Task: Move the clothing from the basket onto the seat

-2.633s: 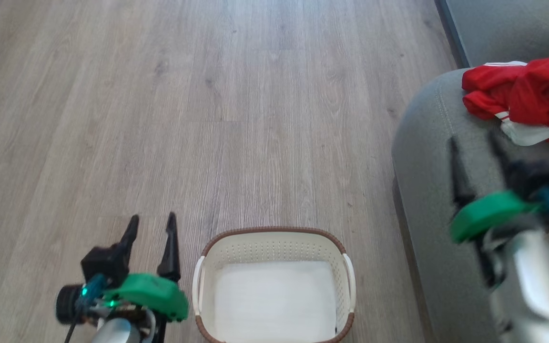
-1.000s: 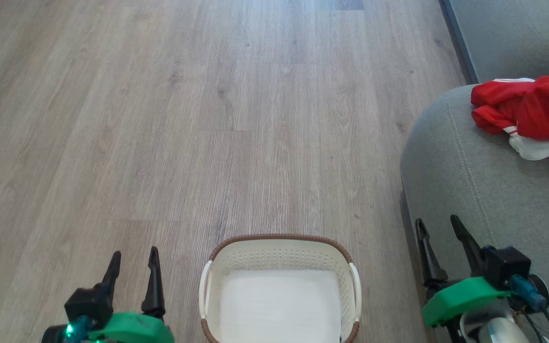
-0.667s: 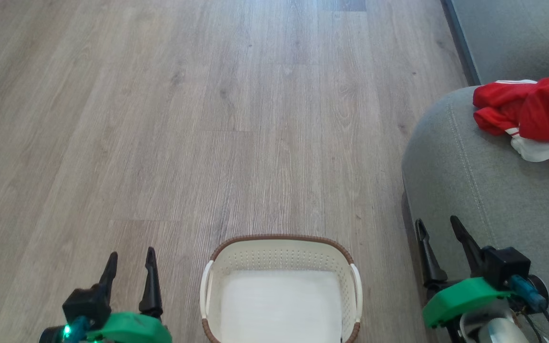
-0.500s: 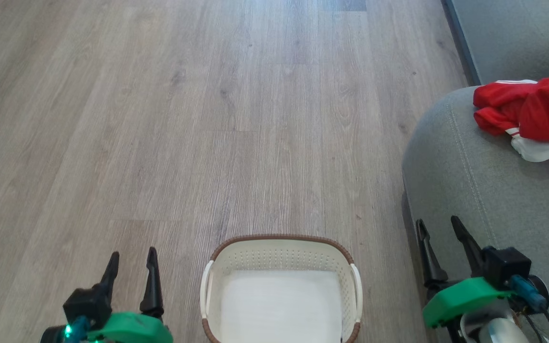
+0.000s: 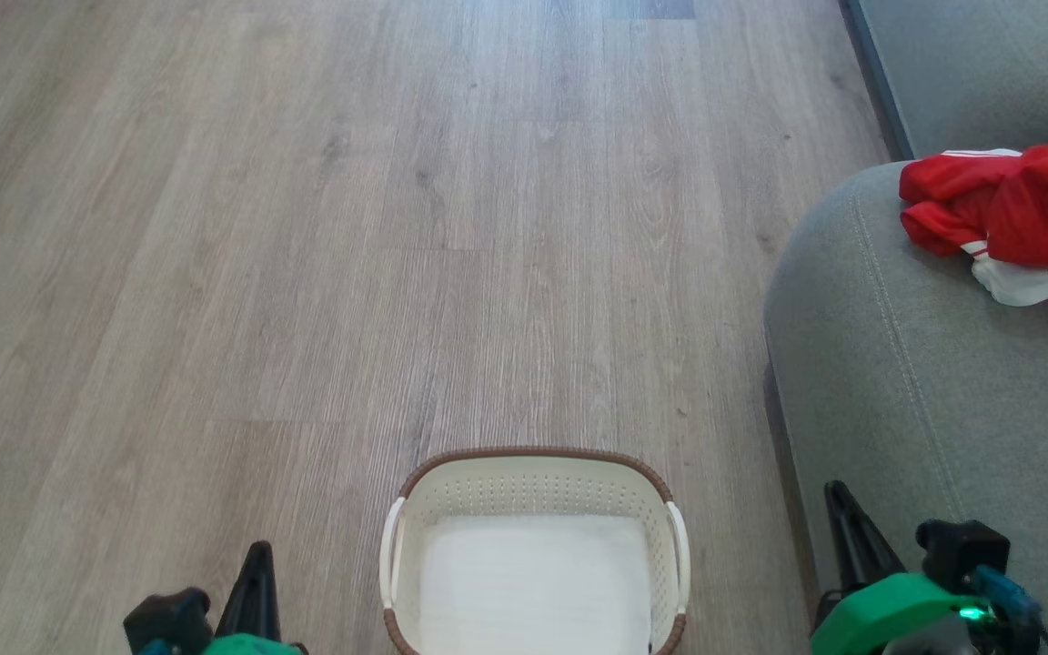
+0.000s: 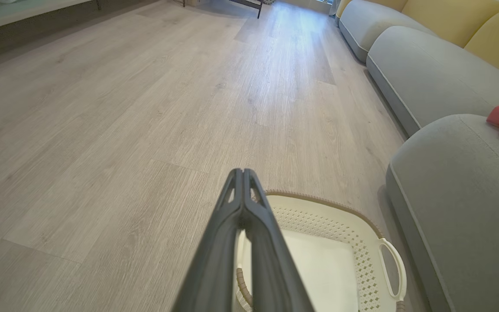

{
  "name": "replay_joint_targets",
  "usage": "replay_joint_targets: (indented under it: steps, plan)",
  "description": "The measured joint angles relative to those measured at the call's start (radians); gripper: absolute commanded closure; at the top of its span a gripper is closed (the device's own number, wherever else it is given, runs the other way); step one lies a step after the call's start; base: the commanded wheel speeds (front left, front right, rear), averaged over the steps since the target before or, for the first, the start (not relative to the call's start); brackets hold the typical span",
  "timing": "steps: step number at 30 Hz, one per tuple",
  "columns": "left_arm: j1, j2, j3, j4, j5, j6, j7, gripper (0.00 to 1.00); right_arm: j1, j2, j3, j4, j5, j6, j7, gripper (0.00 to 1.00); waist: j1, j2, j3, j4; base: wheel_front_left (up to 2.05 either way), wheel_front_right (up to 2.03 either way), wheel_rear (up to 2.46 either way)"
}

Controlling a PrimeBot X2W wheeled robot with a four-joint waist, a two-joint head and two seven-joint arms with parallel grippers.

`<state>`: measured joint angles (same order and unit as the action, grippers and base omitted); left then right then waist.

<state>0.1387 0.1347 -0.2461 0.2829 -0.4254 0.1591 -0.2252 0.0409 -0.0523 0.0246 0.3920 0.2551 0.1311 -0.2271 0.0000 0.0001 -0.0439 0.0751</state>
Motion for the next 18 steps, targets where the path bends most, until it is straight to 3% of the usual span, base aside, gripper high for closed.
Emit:
replay_joint_targets:
  steps: [18]
  plan:
    - [-0.017, -0.012, 0.039, 0.000, -0.170, -0.037, 0.049, 1.00, -0.009, 0.000, -0.022, -0.016, 0.193, 0.000, 0.051, 1.00, 0.0000, 0.0000, 0.007, -0.011, 0.00, 0.00, 0.00]
